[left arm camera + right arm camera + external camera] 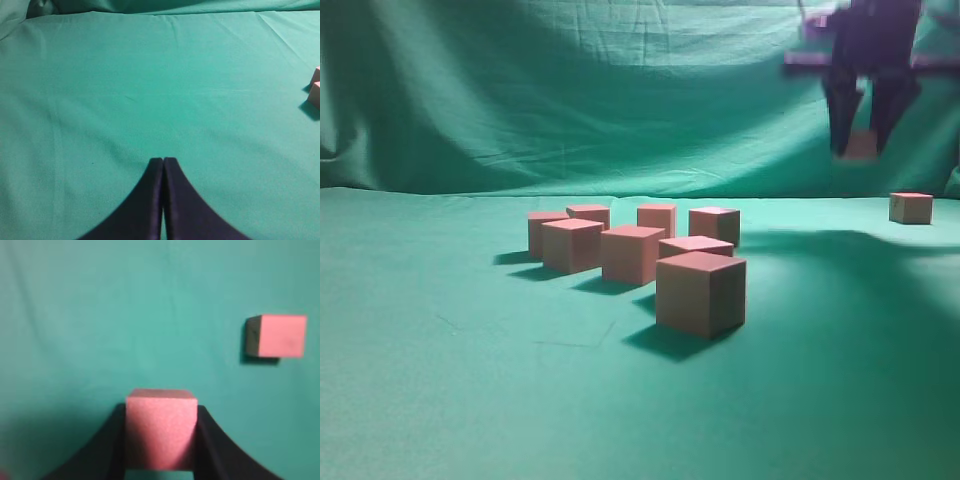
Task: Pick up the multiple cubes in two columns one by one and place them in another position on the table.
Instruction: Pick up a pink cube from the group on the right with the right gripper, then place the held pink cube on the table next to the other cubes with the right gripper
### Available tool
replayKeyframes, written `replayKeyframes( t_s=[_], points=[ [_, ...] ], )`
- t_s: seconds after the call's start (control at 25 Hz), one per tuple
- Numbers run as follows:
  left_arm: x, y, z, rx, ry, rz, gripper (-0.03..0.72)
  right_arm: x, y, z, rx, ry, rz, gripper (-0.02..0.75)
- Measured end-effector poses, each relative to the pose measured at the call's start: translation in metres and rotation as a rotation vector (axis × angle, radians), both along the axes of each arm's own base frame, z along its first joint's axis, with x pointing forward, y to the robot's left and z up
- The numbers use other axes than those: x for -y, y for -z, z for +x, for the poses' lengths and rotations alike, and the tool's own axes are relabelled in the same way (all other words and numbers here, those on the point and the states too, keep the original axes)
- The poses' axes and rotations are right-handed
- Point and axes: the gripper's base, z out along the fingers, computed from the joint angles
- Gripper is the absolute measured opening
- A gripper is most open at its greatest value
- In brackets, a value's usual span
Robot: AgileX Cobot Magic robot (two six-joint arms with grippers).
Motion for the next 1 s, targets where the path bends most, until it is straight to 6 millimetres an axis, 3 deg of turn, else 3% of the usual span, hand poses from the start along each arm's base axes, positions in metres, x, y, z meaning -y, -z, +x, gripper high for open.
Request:
replayKeyframes(
  t_s=[0.2,0.32,0.48,0.56,0.68,1.0],
  points=[
    [0.000,0.000,0.000,0.000,0.000,0.000,0.000,-0.003,-0.100,-0.046,0.147,-0.021,0.048,0.253],
    [0.000,0.000,0.000,0.000,0.000,0.000,0.000,-0.015,-0.150,-0.079,0.256,-0.067,0.096,0.253],
    [0.000,0.000,0.000,0.000,0.000,0.000,0.000,-0.041,-0.189,-0.134,0.331,-0.198,0.128,0.253],
    [0.000,0.000,0.000,0.000,0.000,0.000,0.000,-0.060,-0.192,-0.160,0.325,-0.286,0.139,0.253],
    [0.000,0.000,0.000,0.000,0.000,0.000,0.000,-0.085,-0.180,-0.196,0.267,-0.411,0.141,0.253],
    [0.000,0.000,0.000,0.000,0.000,0.000,0.000,-0.146,-0.091,-0.272,0.027,-0.768,0.053,0.253]
  ],
)
